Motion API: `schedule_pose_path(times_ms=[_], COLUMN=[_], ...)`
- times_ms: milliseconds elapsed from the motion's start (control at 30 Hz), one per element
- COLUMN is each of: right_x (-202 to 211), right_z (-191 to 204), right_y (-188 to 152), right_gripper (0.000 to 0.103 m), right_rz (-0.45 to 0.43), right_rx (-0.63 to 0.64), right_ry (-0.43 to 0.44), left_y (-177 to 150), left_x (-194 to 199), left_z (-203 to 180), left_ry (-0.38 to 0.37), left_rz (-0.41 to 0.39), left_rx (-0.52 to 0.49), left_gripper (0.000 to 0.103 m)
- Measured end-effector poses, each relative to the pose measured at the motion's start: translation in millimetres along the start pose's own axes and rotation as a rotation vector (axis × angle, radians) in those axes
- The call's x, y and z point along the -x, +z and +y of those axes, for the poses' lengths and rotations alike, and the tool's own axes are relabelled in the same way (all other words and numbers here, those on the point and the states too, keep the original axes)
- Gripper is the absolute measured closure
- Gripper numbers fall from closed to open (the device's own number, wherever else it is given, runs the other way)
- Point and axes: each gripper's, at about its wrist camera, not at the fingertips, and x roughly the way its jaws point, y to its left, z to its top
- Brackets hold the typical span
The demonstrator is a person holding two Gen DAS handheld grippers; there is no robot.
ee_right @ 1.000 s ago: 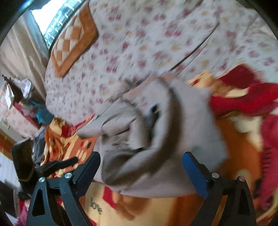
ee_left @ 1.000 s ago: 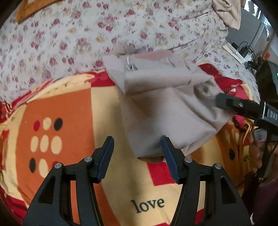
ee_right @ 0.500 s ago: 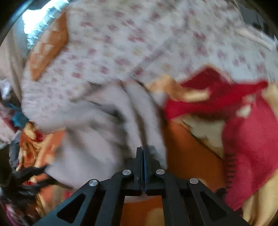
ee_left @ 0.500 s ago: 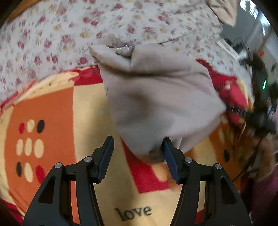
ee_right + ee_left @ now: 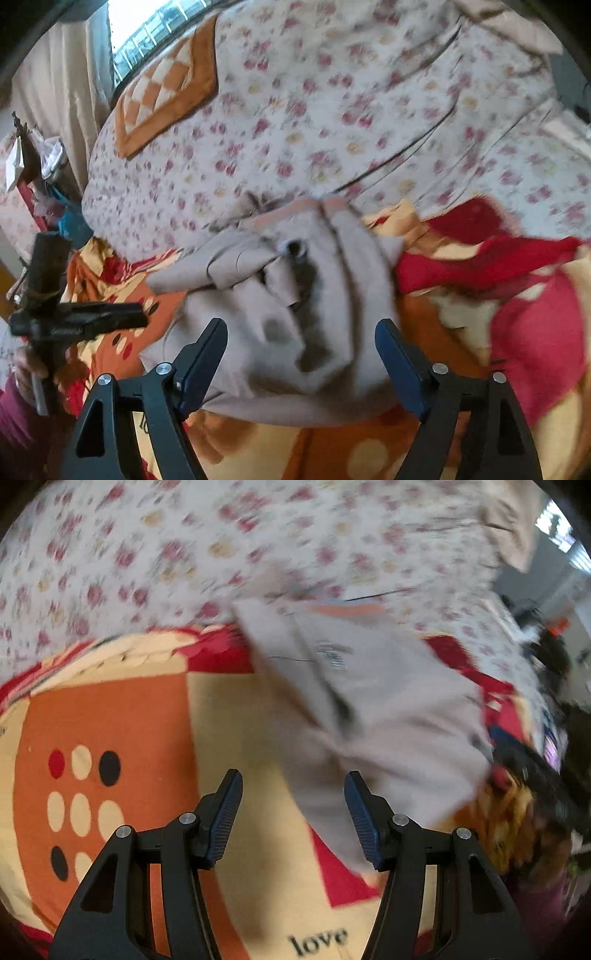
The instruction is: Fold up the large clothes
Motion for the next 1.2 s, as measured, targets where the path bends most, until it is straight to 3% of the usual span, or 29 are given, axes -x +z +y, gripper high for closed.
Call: schedule_pose_path(times_ms=[67, 133, 200, 333, 433, 500, 667, 700, 733, 833, 933, 1033, 1133, 1200], right_x=[-17, -27, -35, -34, -34, -35, -50, -56, -61, -67, -32, 4, -8, -21], right_z=[2, 1, -4, -13, -10, -6, -4, -3, -2, 4, 5, -11, -40, -52], right_y=[-2, -3, -3, -4, -3, -1, 3, 3, 3, 7, 13, -4, -26, -33], right_gripper=[0.023, 0.039, 0.045, 0.045, 0.045, 0.045, 0.044, 0.056, 0.084, 0.096, 0.097, 0.099, 0.099, 0.099], right_rz=[0.030, 0.036, 0.038, 0.018, 0.003, 0.002, 0.039, 0.057, 0.070, 0.086, 0.025, -0.007, 0.039, 0.059], right_rx=[-0.003, -0.003, -0.019, -0.050, -0.026, -0.007, 0.010, 0.012, 0.014, 0.005, -0.011, -0.008, -0.088, -0.135], right_ry=[0.003, 0.009, 0.021, 0.044, 0.031, 0.021, 0.045, 0.054, 0.073, 0.069, 0.110, 0.033, -0.065, -0.069], left_y=[14, 36, 66, 136, 158, 151, 89, 77, 60, 26, -8, -30, -37, -37], left_x=[-11, -19, -28, -34, -31, -26, -1, 4, 12, 28, 40, 39, 20, 12], left_z=[0, -10, -26, -58, -75, -79, -54, -50, -46, -38, -30, -34, -50, -58], left_ry=[-0.011, -0.032, -0.052, -0.171, -0.228, -0.203, -0.163, -0.151, -0.124, -0.073, -0.066, -0.060, -0.027, -0.018], left_rz=[0.002, -0.017, -0.040, -0.151, -0.164, -0.149, -0.091, -0.091, -0.093, -0.099, -0.092, -0.103, -0.084, -0.079], left_rx=[0.010, -0.013, -0.025, 0.063, 0.064, 0.024, -0.020, -0.029, -0.043, -0.069, -0.059, -0.072, -0.098, -0.098], left_gripper=[0.046, 0.046, 0.046, 0.046, 0.046, 0.046, 0.046, 0.046, 0.046, 0.046, 0.046, 0.046, 0.046, 0.046])
